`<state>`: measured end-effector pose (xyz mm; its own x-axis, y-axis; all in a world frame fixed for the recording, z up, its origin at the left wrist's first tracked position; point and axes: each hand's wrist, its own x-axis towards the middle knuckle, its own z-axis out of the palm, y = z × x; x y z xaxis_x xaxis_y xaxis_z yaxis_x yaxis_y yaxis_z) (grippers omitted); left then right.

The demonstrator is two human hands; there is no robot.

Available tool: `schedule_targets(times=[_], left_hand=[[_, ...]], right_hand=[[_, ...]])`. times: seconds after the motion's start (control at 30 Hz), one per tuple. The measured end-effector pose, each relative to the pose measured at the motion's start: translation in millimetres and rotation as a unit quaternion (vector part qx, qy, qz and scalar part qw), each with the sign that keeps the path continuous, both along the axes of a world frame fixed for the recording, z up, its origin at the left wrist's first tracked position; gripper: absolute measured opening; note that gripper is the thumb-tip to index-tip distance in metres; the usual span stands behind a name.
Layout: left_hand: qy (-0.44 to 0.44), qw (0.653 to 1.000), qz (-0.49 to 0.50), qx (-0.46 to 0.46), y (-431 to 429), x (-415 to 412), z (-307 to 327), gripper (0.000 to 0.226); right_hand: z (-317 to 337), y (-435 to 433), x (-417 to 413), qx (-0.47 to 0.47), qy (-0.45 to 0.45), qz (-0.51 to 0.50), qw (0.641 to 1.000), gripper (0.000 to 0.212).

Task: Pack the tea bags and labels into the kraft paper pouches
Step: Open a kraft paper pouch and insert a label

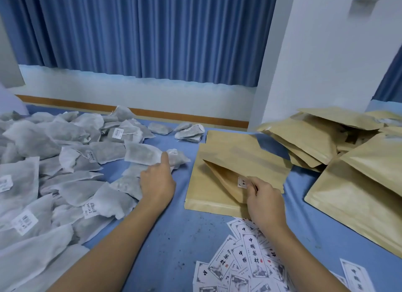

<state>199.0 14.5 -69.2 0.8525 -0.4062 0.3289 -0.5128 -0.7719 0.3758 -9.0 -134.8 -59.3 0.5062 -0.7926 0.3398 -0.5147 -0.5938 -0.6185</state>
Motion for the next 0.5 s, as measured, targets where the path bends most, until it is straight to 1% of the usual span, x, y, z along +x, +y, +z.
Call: schedule_targets(times=[0.1, 0.13, 0.17, 0.2, 0.27, 0.33, 0.4, 0.43, 0.47, 0.5], left_hand=[[-0.007, 0.997, -0.03, -0.072, -2, -6, -1, 0.054], [-0.01, 0.993, -0.045, -0.105, -3, -9, -1, 0.051], [-0.012, 0.985, -0.062, -0.161, -4, -14, -2, 0.046], [-0.012, 0.97, -0.082, -0.23, -6, -20, 0, 0.04], [-0.028, 0.925, -0.123, -0.358, -10, -32, 6, 0.029], [-0.071, 0.879, -0.17, -0.439, -14, -44, 10, 0.025], [-0.099, 0.85, -0.213, -0.472, -17, -58, 11, 0.027], [-0.116, 0.842, -0.25, -0.465, -18, -67, 11, 0.027], [-0.141, 0.832, -0.306, -0.44, -19, -76, 9, 0.025], [-0.166, 0.823, -0.372, -0.395, -20, -85, 6, 0.024]], right_hand=[[-5, 4, 0, -0.014, -0.016, 0.001, 1.0, 0.025], [-6, 3, 0, -0.012, -0.022, 0.002, 1.0, 0.026], [-6, 1, -1, -0.006, -0.03, 0.003, 1.0, 0.029], [-7, 0, -2, 0.001, -0.039, 0.002, 0.999, 0.03], [-8, -3, -3, 0.014, -0.057, -0.001, 0.998, 0.03], [-9, -3, -3, 0.019, -0.078, 0.0, 0.997, 0.029], [-9, -4, -3, 0.022, -0.098, -0.001, 0.995, 0.027], [-9, -4, -3, 0.024, -0.102, -0.003, 0.994, 0.026], [-9, -5, -4, 0.028, -0.099, -0.004, 0.995, 0.026], [-9, -6, -5, 0.035, -0.094, 0.003, 0.995, 0.027]])
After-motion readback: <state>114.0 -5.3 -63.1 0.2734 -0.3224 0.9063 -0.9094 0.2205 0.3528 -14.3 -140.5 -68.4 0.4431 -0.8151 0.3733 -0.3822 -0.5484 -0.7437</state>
